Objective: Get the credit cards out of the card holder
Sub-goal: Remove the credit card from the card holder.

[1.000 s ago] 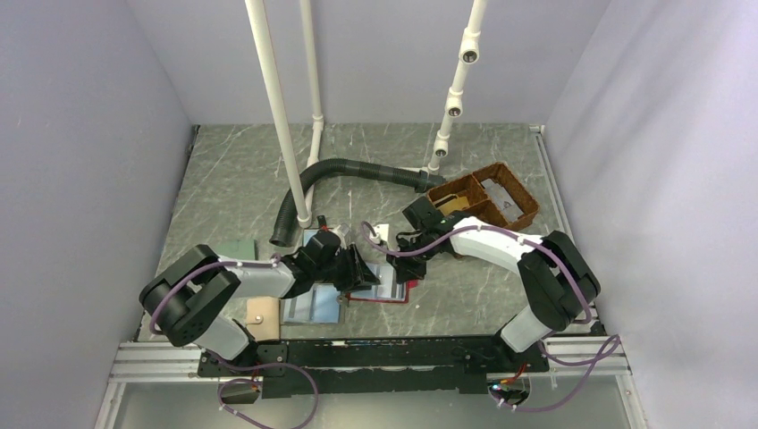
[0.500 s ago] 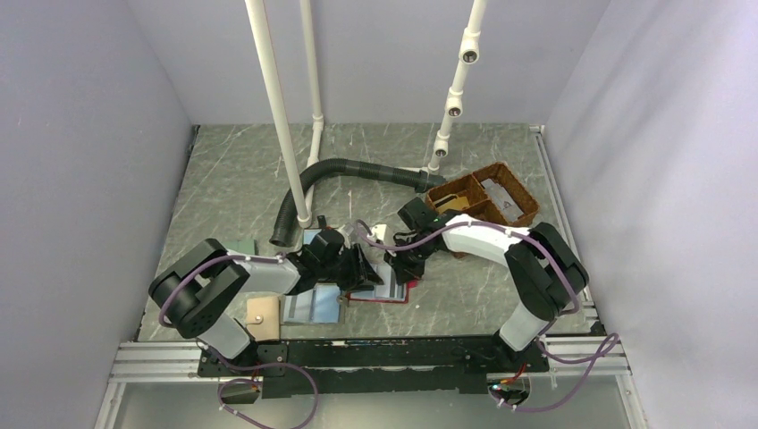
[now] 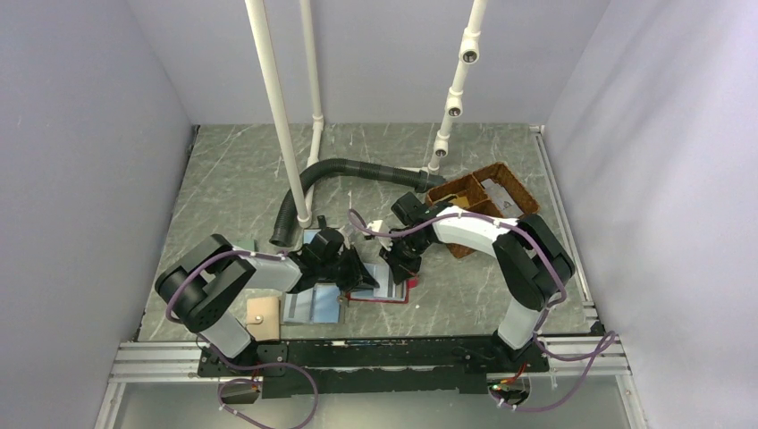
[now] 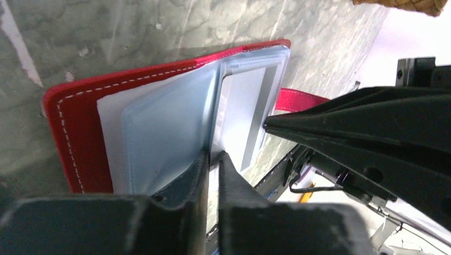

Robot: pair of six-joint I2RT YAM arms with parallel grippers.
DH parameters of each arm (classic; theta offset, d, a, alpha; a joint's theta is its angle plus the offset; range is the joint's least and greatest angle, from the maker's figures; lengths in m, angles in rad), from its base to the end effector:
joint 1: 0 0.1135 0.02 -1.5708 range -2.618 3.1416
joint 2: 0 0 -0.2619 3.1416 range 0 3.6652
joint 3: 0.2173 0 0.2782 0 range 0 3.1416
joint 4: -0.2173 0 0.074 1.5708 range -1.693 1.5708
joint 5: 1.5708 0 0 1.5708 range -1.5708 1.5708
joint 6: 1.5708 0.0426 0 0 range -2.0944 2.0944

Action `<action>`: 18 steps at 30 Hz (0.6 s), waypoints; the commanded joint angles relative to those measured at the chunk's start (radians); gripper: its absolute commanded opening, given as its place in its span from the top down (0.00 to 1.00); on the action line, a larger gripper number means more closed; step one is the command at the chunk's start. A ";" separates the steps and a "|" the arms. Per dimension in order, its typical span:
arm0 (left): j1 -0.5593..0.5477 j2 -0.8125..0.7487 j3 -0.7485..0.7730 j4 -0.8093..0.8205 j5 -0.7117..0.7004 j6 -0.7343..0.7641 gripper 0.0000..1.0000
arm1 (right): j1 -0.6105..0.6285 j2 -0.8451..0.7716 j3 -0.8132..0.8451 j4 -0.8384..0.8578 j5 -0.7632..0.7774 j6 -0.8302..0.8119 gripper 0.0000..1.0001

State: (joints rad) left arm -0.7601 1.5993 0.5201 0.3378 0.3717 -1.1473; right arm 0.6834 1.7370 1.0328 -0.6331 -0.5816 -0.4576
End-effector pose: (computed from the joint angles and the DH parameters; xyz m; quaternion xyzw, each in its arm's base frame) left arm 0.2013 -0.2127 0.0873 -0.1000 0.8970 -0.4208 0.0912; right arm 0.2446 0.2294 0.1350 -0.5420 0.7828 0.2955 0.0788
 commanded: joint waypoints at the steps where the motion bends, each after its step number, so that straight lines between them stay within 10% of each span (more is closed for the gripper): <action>1: 0.005 0.009 -0.014 0.082 0.013 -0.019 0.99 | 0.022 0.035 0.002 0.079 -0.032 0.021 1.00; 18: 0.058 -0.122 -0.170 0.219 0.012 -0.064 1.00 | 0.015 0.045 -0.039 0.080 0.119 0.020 1.00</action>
State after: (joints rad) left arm -0.7136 1.5089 0.3622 0.5091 0.3729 -1.1992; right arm 0.6979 1.7390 1.0210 -0.5770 -0.5663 -0.4179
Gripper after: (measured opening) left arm 0.021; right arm 0.007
